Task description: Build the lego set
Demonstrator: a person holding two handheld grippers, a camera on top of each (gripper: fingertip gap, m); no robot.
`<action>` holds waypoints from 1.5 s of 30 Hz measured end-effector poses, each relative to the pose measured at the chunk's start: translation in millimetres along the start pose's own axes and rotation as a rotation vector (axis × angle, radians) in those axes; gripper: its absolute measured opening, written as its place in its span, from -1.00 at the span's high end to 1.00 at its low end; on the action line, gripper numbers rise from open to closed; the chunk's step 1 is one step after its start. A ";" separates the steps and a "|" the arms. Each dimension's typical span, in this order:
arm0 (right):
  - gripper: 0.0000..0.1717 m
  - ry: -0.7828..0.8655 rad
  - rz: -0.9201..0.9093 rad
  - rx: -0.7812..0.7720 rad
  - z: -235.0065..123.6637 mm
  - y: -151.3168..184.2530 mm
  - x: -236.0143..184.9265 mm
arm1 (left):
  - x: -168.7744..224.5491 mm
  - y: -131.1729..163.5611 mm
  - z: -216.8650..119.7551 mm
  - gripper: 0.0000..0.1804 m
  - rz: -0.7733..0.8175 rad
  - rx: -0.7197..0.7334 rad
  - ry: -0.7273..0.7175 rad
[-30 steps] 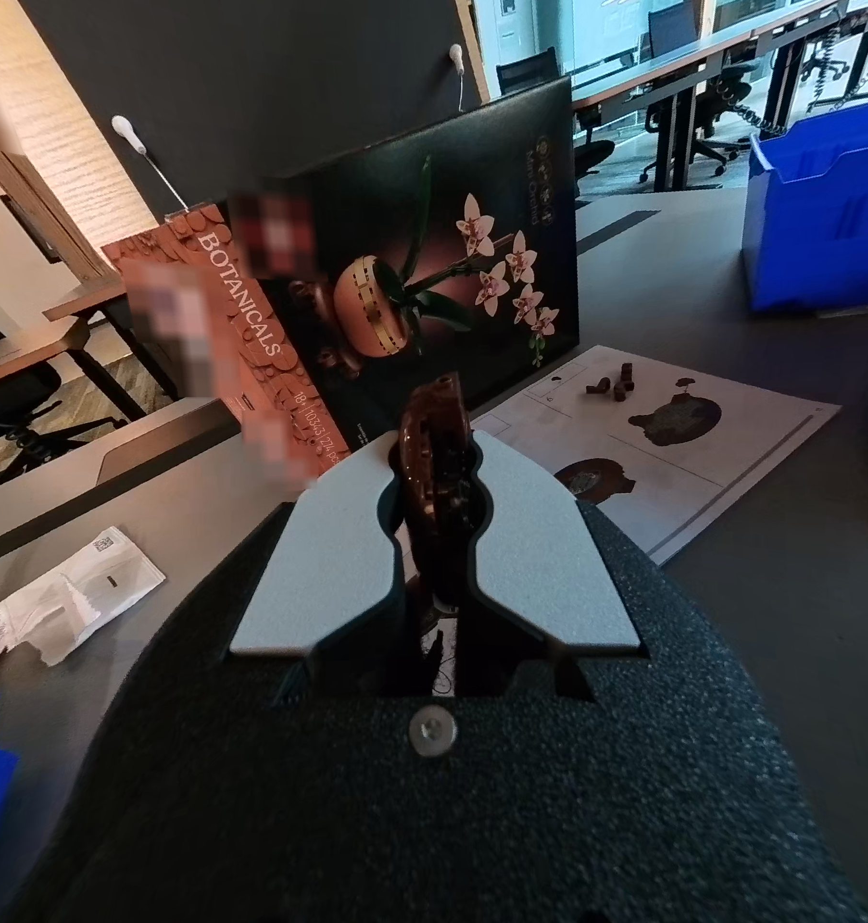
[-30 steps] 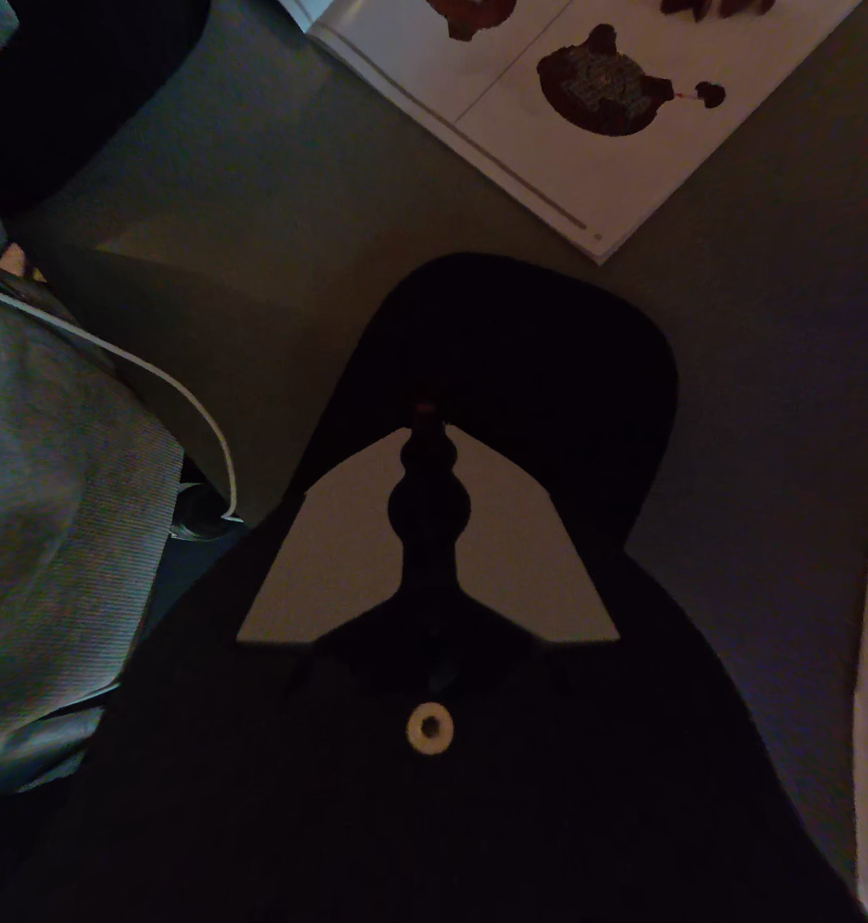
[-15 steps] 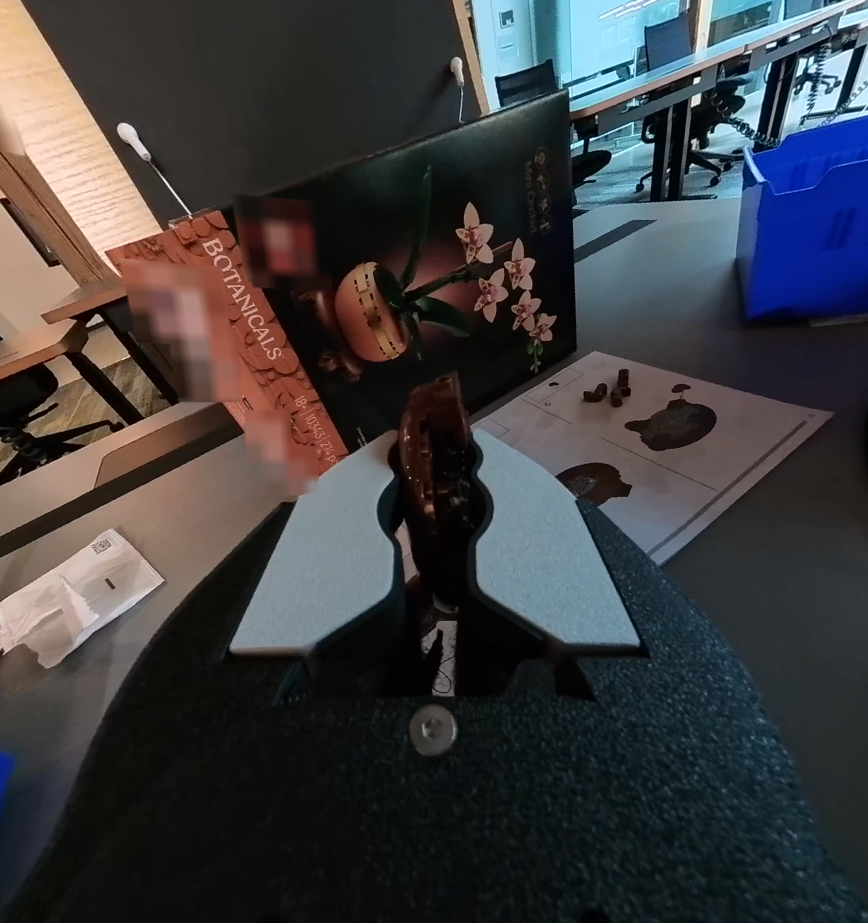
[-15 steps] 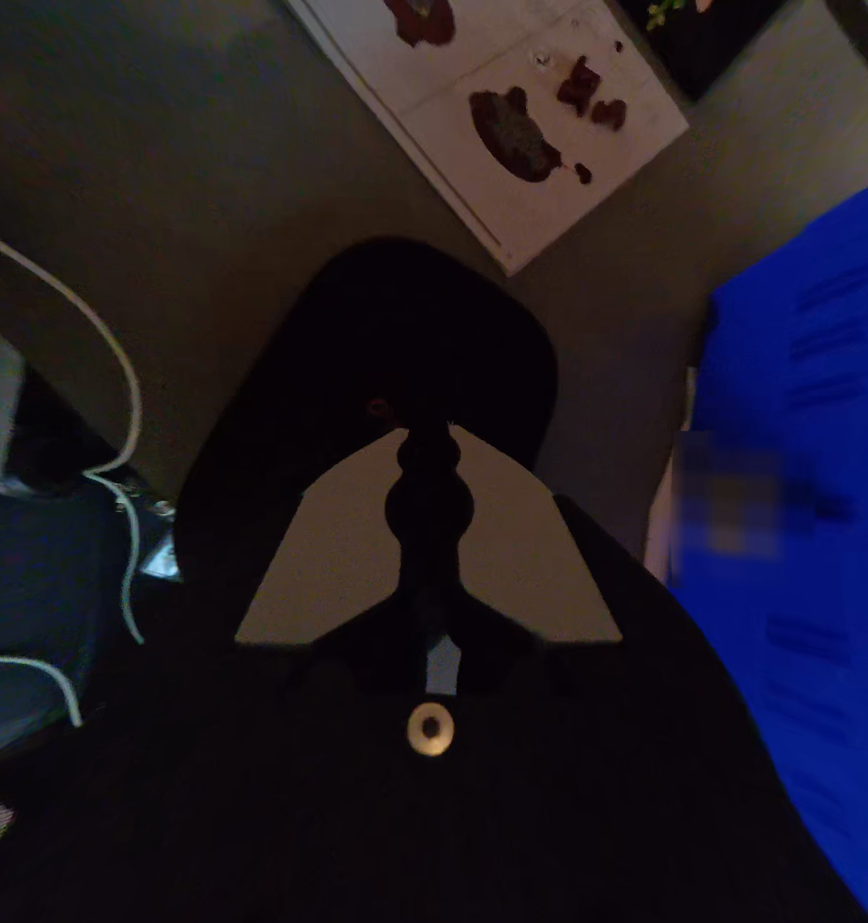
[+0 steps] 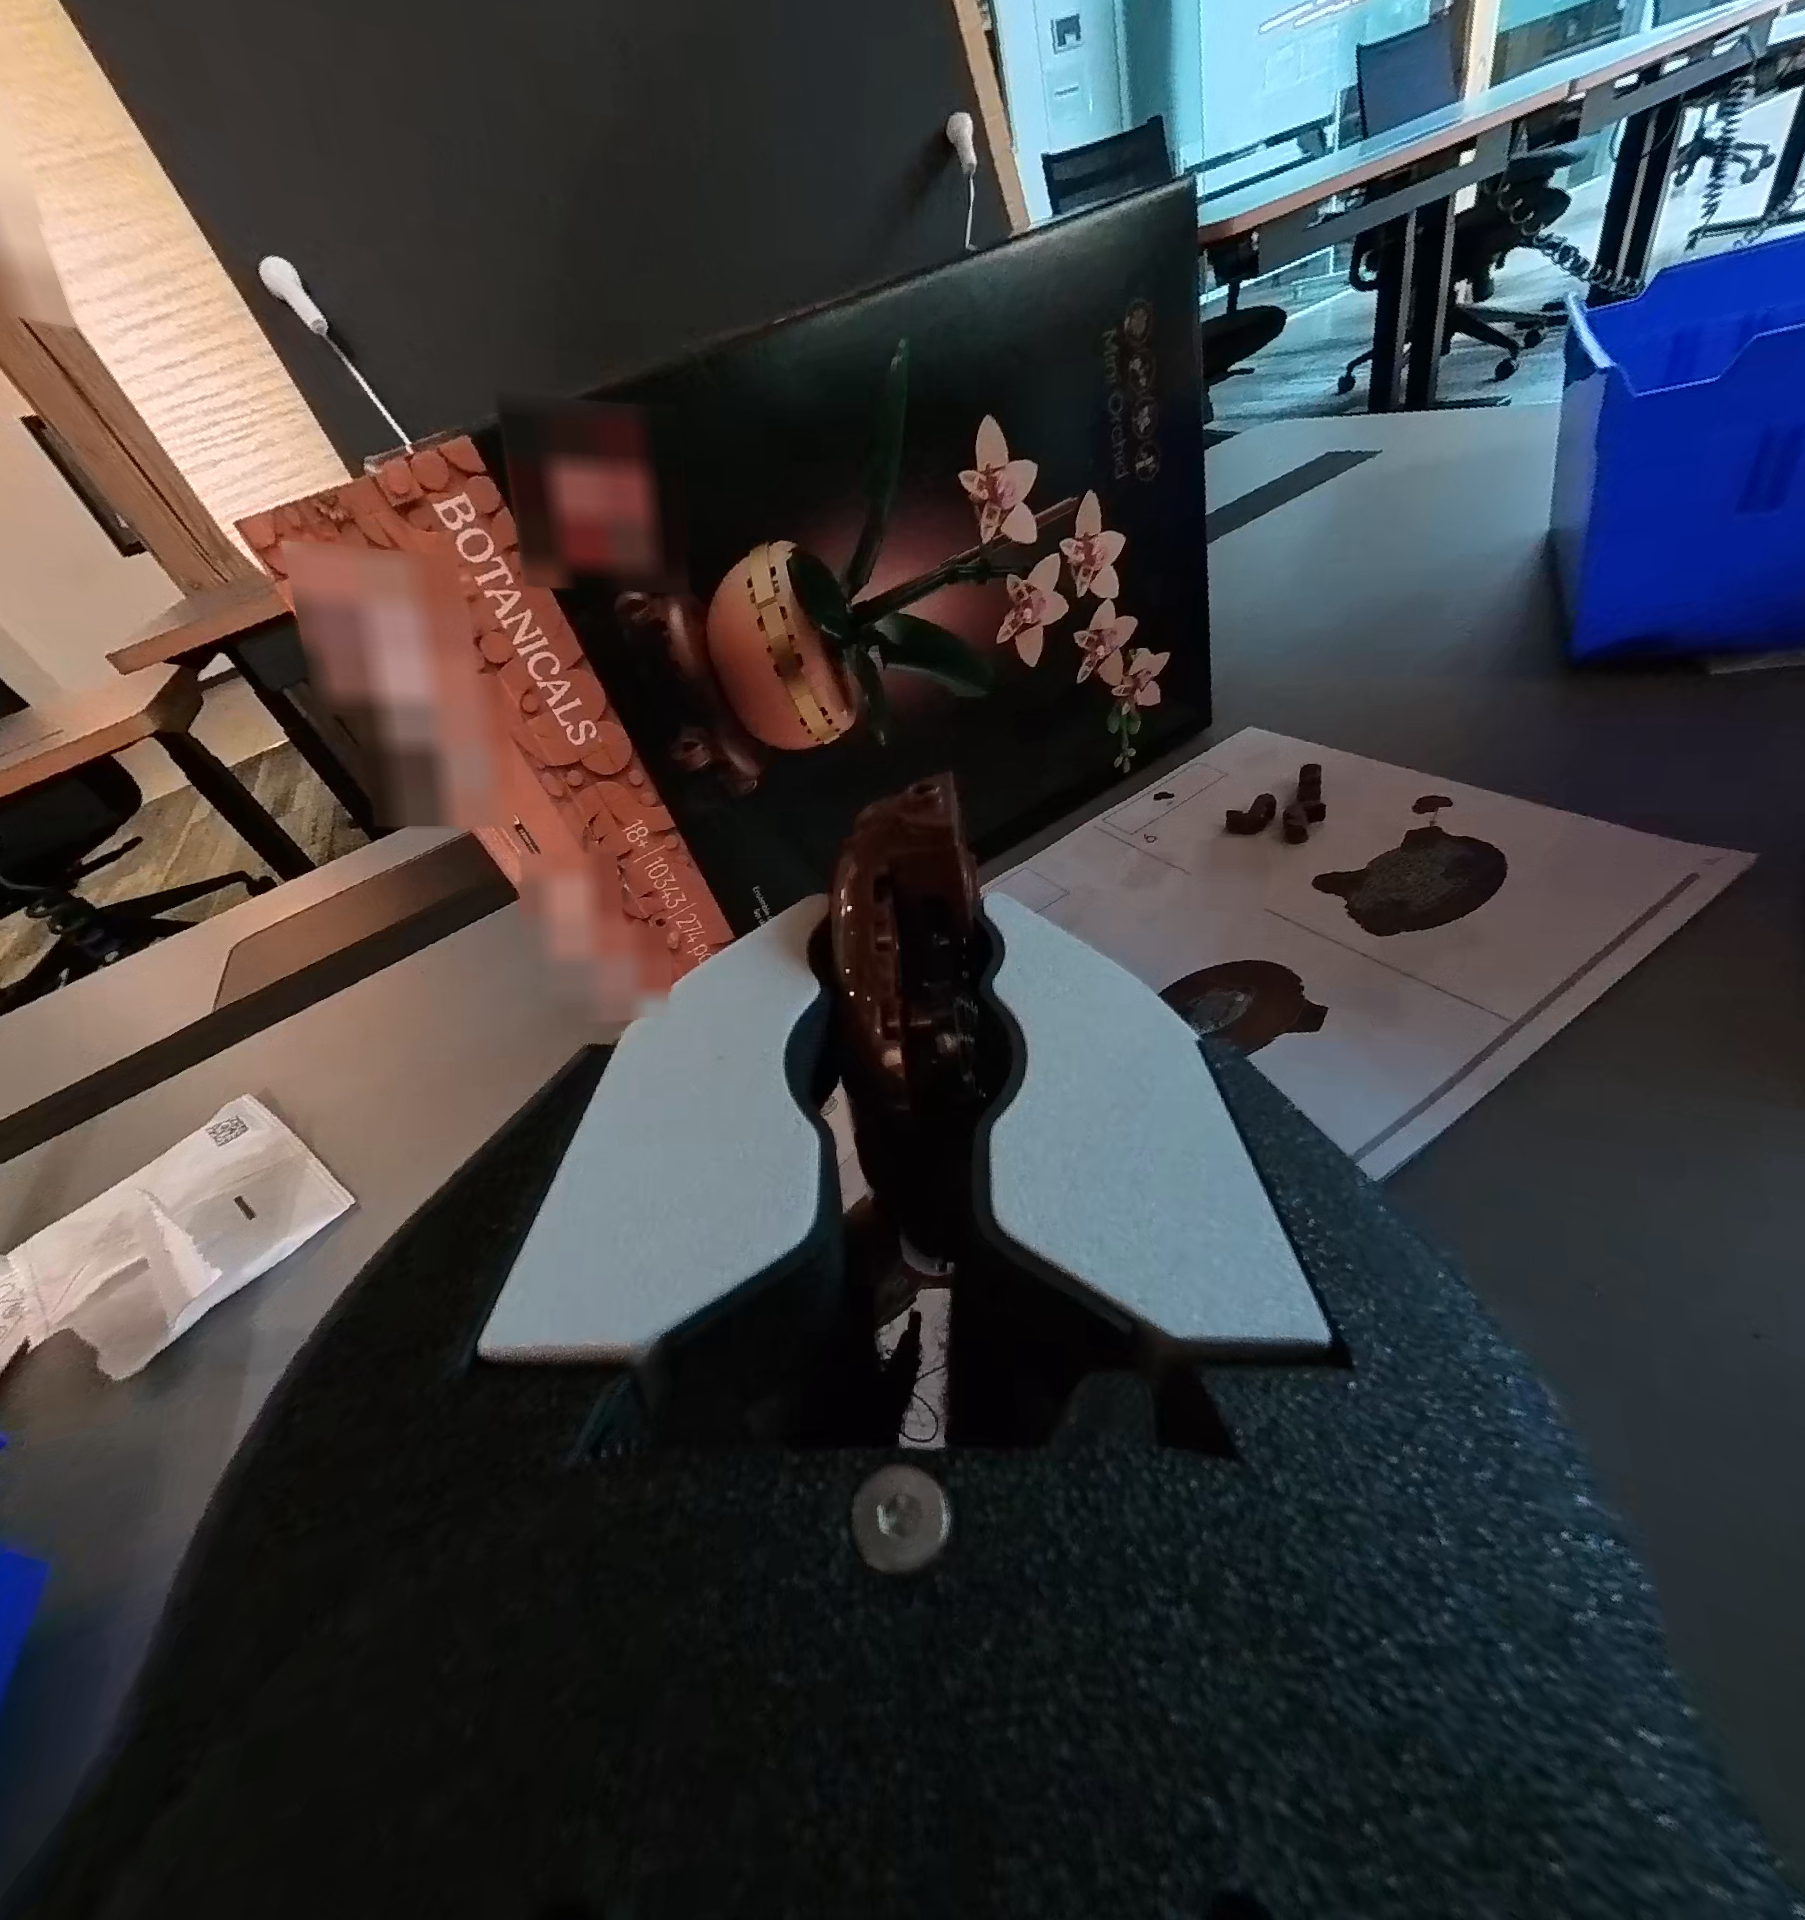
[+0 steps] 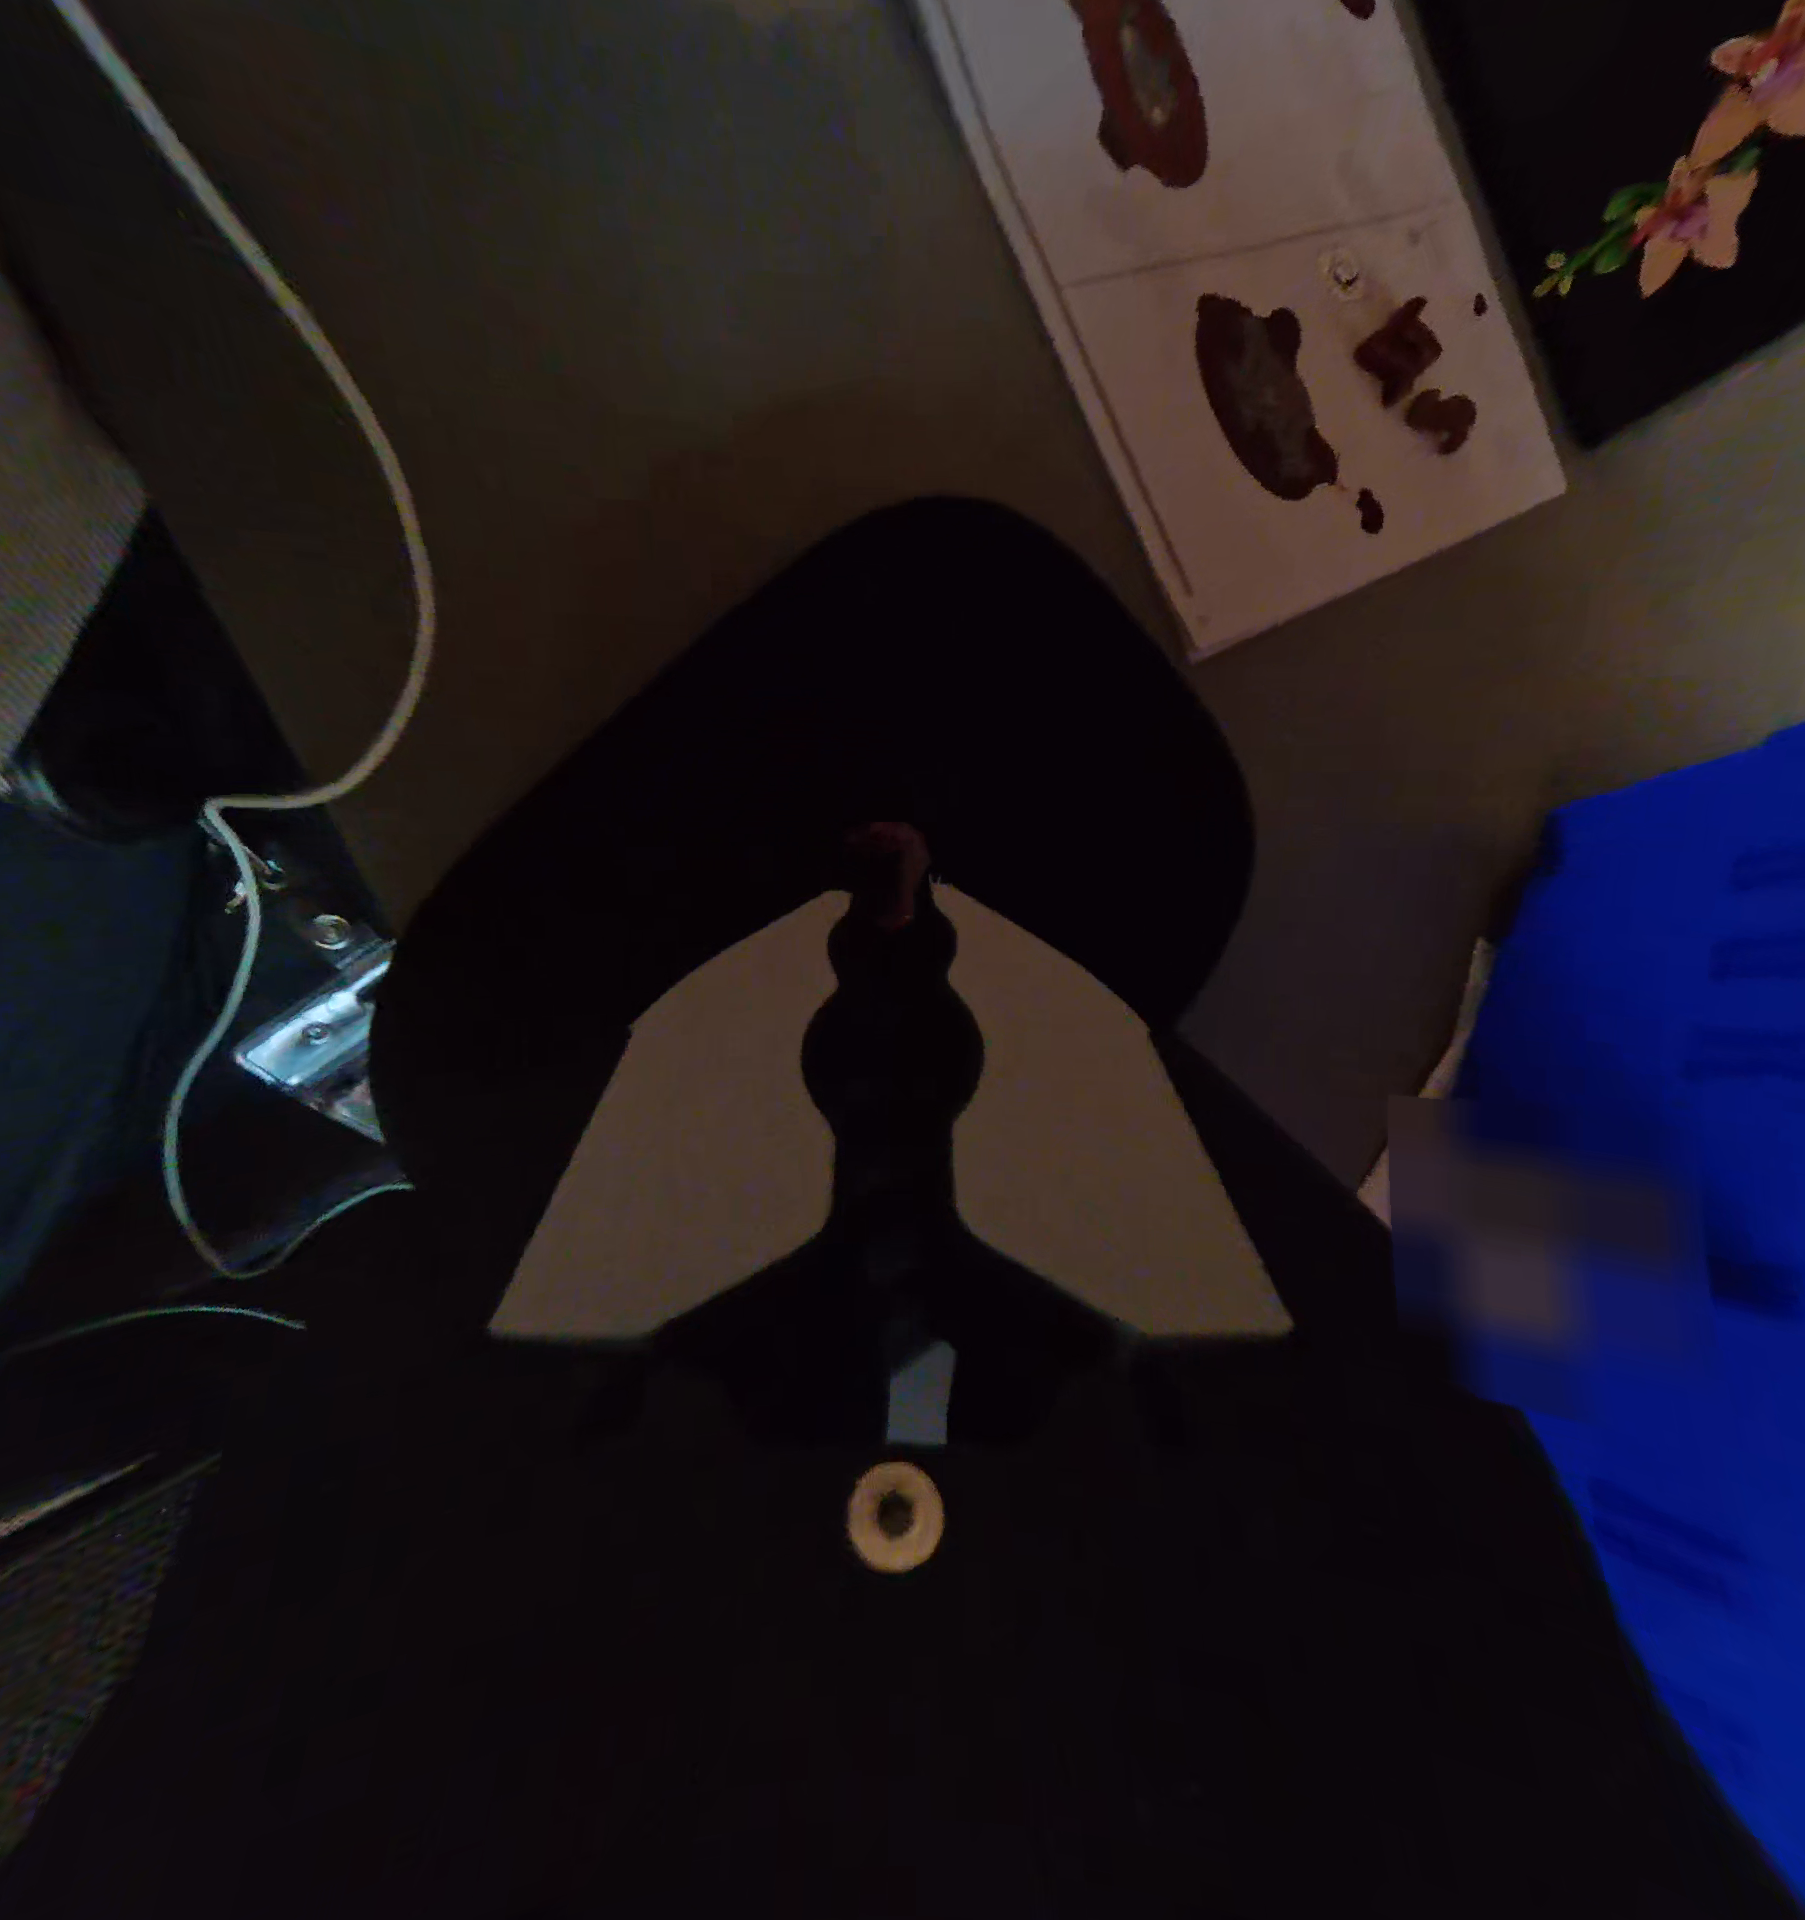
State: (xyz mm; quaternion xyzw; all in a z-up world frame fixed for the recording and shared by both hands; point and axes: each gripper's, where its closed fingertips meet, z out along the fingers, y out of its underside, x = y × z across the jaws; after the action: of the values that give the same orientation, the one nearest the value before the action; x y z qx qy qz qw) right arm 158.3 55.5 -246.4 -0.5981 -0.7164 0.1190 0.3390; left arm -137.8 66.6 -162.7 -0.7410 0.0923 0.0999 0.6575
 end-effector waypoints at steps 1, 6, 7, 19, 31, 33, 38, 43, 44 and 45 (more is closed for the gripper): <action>0.92 0.000 -0.014 -0.008 1.1 1.0 -1.0 | 0.0 0.2 0.2 0.76 -0.001 -0.001 0.001; 0.94 0.016 -0.016 -0.011 4.4 4.1 5.0 | 2.2 1.0 1.4 0.76 0.003 -0.005 0.008; 0.94 0.015 -0.004 -0.005 5.0 3.9 6.5 | 2.4 1.1 1.4 0.76 0.004 -0.005 0.009; 0.95 -0.118 0.129 0.166 -19.0 -21.5 12.1 | 2.0 2.4 2.2 0.76 0.004 -0.010 0.008; 0.97 0.003 0.037 -0.004 1.2 -4.7 2.4 | 2.7 1.3 1.4 0.76 0.006 -0.005 0.010; 0.96 -0.004 0.053 -0.020 0.1 2.8 7.7 | 2.8 0.3 1.1 0.76 0.006 0.000 0.011; 0.96 -0.006 0.094 -0.015 1.5 9.4 15.8 | -0.9 0.5 -0.1 0.76 0.000 0.001 -0.004; 0.96 0.026 0.166 0.022 -2.8 6.1 26.7 | 0.9 1.4 1.4 0.76 0.001 -0.003 0.005; 0.96 0.032 0.174 0.024 -4.1 6.0 27.8 | 1.5 1.3 1.7 0.76 0.001 -0.003 0.008; 0.96 0.042 0.193 0.023 -5.8 5.7 29.3 | 2.1 1.4 2.0 0.76 0.002 -0.004 0.010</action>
State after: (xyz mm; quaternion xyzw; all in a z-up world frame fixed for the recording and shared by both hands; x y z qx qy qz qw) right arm 164.8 83.1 -235.3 -0.6627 -0.6468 0.1466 0.3479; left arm -136.2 68.4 -164.9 -0.7428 0.0962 0.0970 0.6555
